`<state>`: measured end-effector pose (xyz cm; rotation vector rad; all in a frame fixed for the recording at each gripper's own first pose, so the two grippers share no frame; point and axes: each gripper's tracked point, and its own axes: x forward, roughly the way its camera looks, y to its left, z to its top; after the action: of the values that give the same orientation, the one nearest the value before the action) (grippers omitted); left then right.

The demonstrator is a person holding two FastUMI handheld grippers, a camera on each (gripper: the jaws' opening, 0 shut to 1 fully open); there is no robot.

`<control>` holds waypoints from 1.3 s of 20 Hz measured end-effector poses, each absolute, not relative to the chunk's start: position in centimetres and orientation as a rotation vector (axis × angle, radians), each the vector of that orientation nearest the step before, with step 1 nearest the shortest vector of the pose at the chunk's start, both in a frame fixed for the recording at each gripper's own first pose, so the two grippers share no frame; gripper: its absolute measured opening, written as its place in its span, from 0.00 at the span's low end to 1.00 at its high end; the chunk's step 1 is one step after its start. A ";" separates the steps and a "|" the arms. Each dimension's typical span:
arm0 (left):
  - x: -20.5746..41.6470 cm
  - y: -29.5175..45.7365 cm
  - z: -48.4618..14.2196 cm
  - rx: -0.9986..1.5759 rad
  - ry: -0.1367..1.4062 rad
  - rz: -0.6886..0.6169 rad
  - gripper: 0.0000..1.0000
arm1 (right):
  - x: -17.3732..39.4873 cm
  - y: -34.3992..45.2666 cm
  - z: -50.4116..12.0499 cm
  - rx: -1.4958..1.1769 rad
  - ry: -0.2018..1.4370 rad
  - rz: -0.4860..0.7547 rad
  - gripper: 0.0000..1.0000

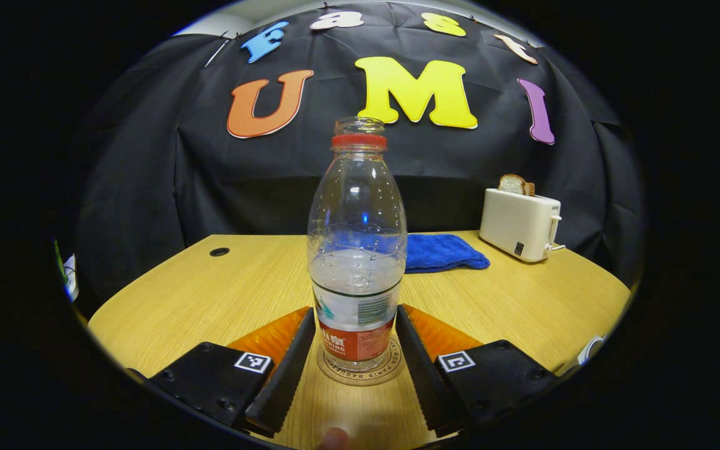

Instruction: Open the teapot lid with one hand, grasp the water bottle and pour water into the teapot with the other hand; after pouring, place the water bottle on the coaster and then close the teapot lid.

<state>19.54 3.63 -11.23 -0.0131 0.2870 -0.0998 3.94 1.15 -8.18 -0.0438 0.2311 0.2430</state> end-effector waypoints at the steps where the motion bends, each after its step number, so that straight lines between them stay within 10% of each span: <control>1: 19.5 3.7 -11.2 -0.011 0.287 -0.098 0.89 | 3.9 1.2 -8.2 -0.044 0.232 0.244 0.00; 26: 6.8 10.7 -6.5 -0.120 0.204 0.069 0.98 | 6.1 8.1 -11.1 -0.110 0.175 0.381 0.00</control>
<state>6.76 10.67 -6.49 -0.1198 0.2042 0.0689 6.07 8.08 -11.11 -0.1095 0.1753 0.3807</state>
